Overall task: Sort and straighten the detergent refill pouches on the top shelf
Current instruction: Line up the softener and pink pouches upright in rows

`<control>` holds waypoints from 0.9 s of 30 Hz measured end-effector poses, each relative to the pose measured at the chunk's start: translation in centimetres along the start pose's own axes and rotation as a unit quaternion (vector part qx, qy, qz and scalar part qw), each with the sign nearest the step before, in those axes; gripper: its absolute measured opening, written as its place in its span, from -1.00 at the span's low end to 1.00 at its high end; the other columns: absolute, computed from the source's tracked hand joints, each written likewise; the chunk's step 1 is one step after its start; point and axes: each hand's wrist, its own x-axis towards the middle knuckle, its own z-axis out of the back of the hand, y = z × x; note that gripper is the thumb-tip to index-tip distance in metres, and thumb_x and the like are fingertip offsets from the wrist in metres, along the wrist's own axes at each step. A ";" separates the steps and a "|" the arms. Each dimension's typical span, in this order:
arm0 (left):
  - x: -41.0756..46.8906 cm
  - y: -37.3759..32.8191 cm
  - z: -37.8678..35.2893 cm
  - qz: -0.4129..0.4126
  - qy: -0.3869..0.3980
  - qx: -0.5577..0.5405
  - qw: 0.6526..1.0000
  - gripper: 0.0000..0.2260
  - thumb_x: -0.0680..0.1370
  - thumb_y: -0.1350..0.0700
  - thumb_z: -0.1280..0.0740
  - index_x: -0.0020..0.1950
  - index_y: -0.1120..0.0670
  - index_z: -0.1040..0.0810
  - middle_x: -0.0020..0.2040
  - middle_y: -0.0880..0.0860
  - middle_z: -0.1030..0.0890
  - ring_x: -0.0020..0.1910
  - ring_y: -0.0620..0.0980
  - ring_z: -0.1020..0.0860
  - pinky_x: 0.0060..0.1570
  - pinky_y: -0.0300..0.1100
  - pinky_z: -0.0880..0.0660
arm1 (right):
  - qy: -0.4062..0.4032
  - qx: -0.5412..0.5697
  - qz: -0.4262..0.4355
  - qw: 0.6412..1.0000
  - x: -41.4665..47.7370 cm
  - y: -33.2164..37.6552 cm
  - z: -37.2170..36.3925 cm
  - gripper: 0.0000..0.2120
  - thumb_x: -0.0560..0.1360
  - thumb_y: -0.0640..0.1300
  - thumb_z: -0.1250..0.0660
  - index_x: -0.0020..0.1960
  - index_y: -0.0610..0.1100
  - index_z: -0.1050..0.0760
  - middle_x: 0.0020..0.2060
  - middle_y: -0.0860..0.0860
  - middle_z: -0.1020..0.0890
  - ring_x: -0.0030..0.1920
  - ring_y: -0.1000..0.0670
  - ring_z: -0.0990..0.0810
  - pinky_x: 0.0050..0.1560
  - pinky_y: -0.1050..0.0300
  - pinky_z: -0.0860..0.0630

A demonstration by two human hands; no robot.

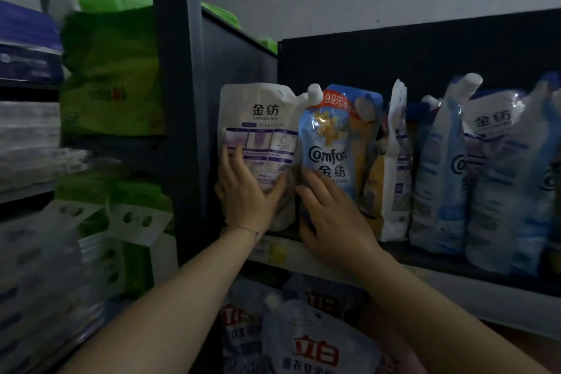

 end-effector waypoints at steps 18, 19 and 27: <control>-0.3 1.3 -1.3 0.021 -0.016 -0.001 1.000 -0.03 0.25 -0.42 -0.37 0.45 0.07 -0.10 0.41 0.22 -0.29 0.24 0.27 -0.40 0.06 0.16 -0.45 | 0.016 -0.055 -0.091 0.994 0.6 0.8 -1.0 -0.29 0.51 0.13 0.01 0.58 -0.08 0.13 0.56 0.00 0.07 0.52 0.07 0.20 0.37 0.16 0.30; -0.3 1.3 -1.3 0.020 -0.015 -0.005 1.000 -0.03 0.26 -0.41 -0.38 0.46 0.08 -0.09 0.42 0.22 -0.28 0.25 0.26 -0.40 0.07 0.16 -0.45 | 0.021 -0.060 -0.099 0.993 0.6 0.9 -0.9 -0.28 0.54 0.13 -0.02 0.58 -0.08 0.17 0.56 -0.01 0.10 0.54 0.04 0.20 0.36 0.17 0.33; -0.5 1.5 -0.8 0.012 0.008 -0.103 0.995 -0.08 0.37 -0.21 -0.42 0.54 0.11 -0.02 0.44 0.20 -0.28 0.29 0.22 -0.41 0.08 0.16 -0.50 | 0.048 -0.069 -0.145 0.986 0.8 1.5 -0.4 -0.24 0.57 0.16 -0.07 0.57 -0.13 0.23 0.56 -0.07 0.14 0.55 0.00 0.20 0.48 0.07 0.20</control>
